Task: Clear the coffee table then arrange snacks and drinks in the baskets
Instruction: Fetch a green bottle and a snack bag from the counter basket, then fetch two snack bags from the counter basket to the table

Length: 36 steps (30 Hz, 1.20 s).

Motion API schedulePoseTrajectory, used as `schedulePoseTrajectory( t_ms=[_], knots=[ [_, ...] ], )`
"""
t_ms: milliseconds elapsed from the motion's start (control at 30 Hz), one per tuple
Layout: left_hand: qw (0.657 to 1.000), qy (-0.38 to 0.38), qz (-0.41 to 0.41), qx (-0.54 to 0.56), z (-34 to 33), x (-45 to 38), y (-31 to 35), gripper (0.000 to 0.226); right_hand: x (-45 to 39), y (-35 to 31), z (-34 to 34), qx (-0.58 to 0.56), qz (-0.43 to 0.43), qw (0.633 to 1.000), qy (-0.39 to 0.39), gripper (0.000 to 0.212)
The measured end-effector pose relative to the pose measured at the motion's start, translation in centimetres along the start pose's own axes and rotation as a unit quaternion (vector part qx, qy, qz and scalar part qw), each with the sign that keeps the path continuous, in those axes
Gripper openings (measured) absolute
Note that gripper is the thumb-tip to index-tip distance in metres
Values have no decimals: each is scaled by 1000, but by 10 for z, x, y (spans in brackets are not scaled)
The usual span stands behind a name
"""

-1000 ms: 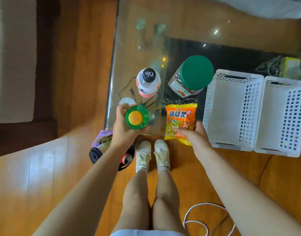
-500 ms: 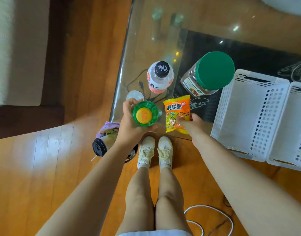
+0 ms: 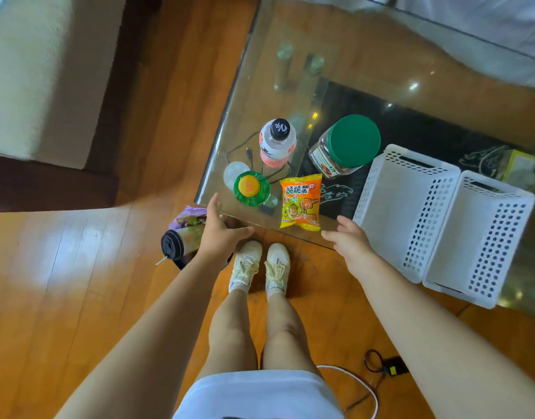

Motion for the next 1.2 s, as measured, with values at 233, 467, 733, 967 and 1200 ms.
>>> schedulePoseTrajectory(
  t_ms=[233,467,733,967,1200],
  knots=[
    [981,1,194,16,35,90,-43,45,84,17,16,-9,-37,997,-69,39],
    [954,65,243,164,81,185,-105,14,148,9,-7,102,-24,988,-114,29],
    [871,175,263,377,133,276,-210,10,200,-3,-106,339,55,920,-189,16],
    [767,249,261,530,165,364,-325,10,278,26,-237,481,141,827,-254,11],
    [586,297,288,697,178,438,-448,26,367,97,-336,524,165,771,-322,17]
  ],
)
Point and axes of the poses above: each hand's wrist, its own x-axis away from the middle knuckle, its own z-axis out of the back of the hand, y = z × x, the point moved 5 cm from there along -x, towards the middle knuckle, and after that the axes turned 6 degrees about z, right-handed, at the moved point
